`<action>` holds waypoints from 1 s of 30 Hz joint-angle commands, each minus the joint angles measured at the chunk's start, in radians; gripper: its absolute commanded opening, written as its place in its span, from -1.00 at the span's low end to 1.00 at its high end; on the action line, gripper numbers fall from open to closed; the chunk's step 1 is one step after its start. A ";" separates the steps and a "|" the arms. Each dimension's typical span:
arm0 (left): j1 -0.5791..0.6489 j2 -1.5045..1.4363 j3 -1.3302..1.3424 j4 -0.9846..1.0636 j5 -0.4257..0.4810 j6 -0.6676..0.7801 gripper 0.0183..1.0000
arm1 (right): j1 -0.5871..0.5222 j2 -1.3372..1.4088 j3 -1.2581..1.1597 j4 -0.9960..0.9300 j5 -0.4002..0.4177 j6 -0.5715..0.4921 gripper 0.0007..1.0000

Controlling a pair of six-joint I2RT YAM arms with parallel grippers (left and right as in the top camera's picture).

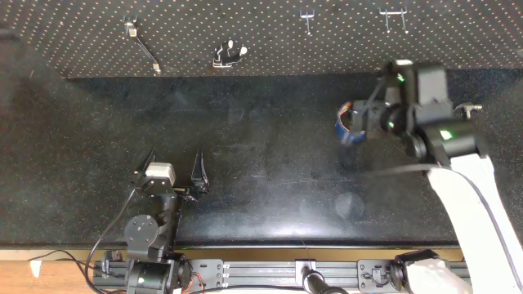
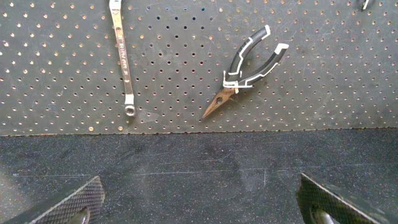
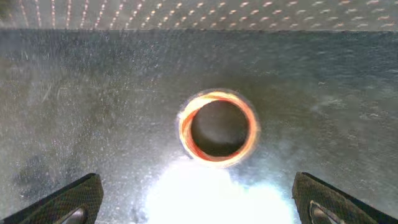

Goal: Place Tools Onto Pegboard

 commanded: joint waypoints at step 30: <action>-0.004 -0.010 -0.001 -0.009 0.011 0.002 0.99 | 0.153 0.492 0.120 -0.044 0.105 -0.075 0.25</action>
